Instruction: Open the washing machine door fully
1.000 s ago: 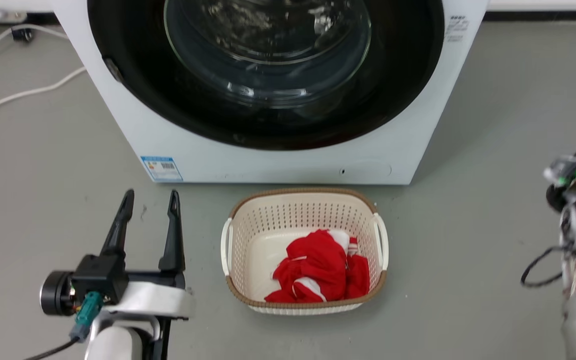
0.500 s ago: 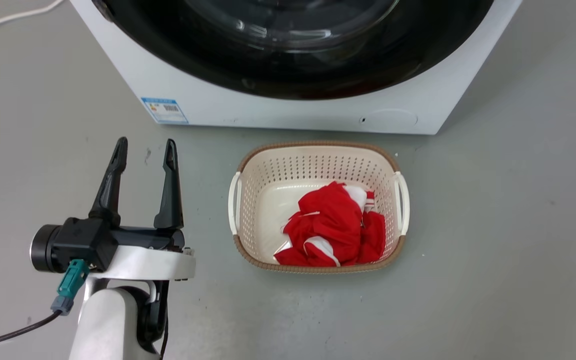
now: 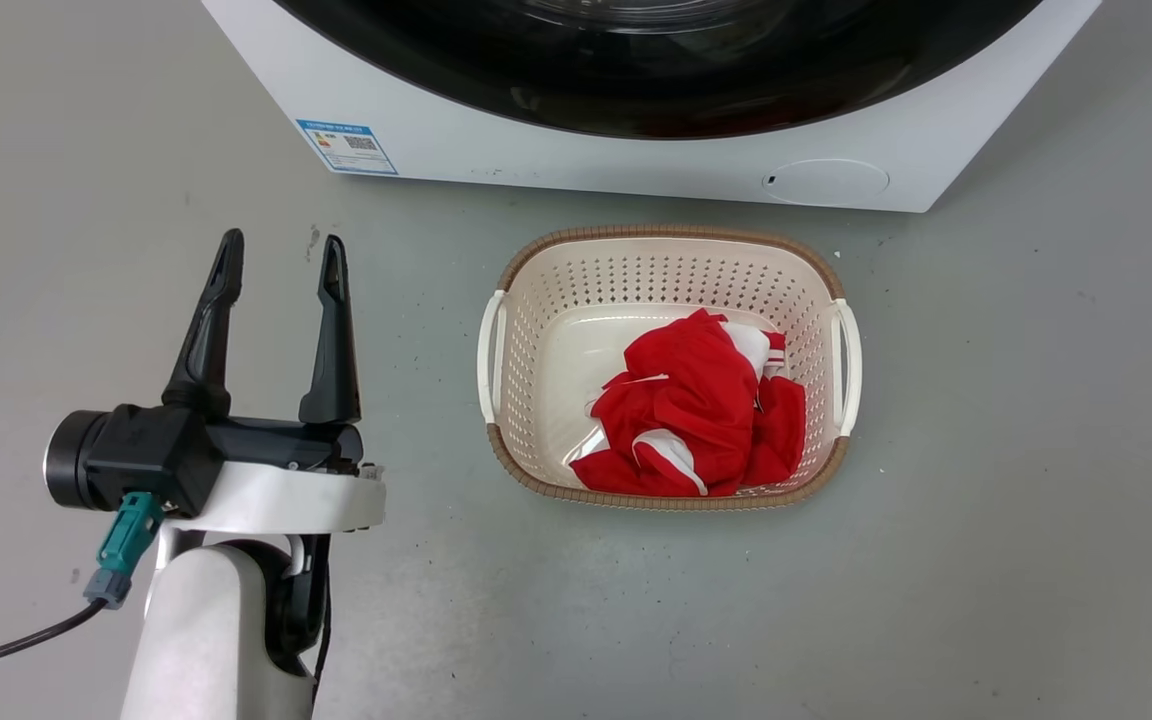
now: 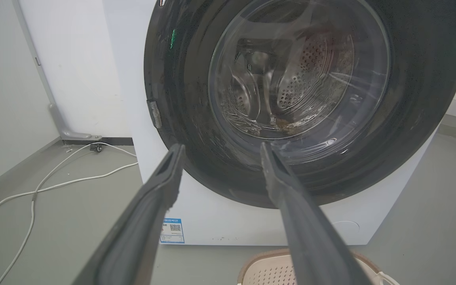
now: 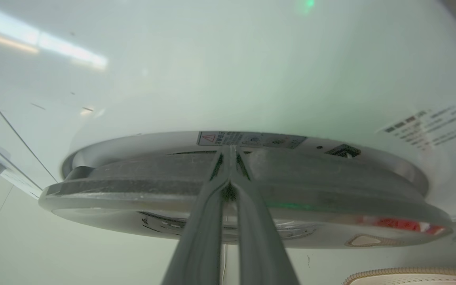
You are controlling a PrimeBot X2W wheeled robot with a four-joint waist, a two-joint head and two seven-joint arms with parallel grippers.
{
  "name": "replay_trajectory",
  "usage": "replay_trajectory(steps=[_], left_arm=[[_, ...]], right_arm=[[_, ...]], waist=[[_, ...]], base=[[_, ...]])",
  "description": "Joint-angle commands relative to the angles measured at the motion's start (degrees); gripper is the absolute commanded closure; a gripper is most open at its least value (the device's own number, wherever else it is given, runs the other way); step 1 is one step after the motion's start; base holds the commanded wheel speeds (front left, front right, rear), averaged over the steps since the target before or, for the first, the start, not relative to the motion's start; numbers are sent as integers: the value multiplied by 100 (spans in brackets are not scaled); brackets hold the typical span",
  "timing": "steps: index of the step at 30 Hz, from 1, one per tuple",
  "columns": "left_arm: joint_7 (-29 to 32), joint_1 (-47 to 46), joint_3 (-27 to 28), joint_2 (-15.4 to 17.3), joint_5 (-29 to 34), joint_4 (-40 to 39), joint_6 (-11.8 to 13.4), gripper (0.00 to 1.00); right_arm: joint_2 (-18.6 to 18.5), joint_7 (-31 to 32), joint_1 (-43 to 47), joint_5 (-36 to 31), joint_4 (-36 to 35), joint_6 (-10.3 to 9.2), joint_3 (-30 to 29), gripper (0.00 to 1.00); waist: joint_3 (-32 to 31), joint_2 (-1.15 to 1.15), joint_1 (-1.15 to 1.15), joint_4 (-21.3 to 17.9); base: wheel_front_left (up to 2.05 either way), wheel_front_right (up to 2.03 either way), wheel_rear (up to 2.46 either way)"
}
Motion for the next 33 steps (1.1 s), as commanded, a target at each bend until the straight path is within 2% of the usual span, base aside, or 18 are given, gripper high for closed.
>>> replay_trajectory(steps=[1, 12, 27, 33], left_arm=[[-14, -61, 17, -3, 10, -15, -11, 0], [-14, -78, 15, -4, 73, 63, -31, 0], [-14, 78, -44, -5, 88, 187, 35, 0], [-14, 209, -37, -4, 125, 229, 68, 0]], right_arm=[[12, 57, -94, -22, 56, 0, 28, 100], [233, 564, -361, -88, 411, 0, 30, 100], [258, 1874, 173, 101, 118, 0, 71, 100], [409, 2398, 548, 58, -53, -1, 226, 100]], waist=[[11, 0, -1, 9], [7, 0, -1, -7], [-358, 0, -1, -109], [-577, 0, -1, -210]], base=[[0, 0, 0], [0, 0, 0], [0, 0, 0], [0, 0, 0]])
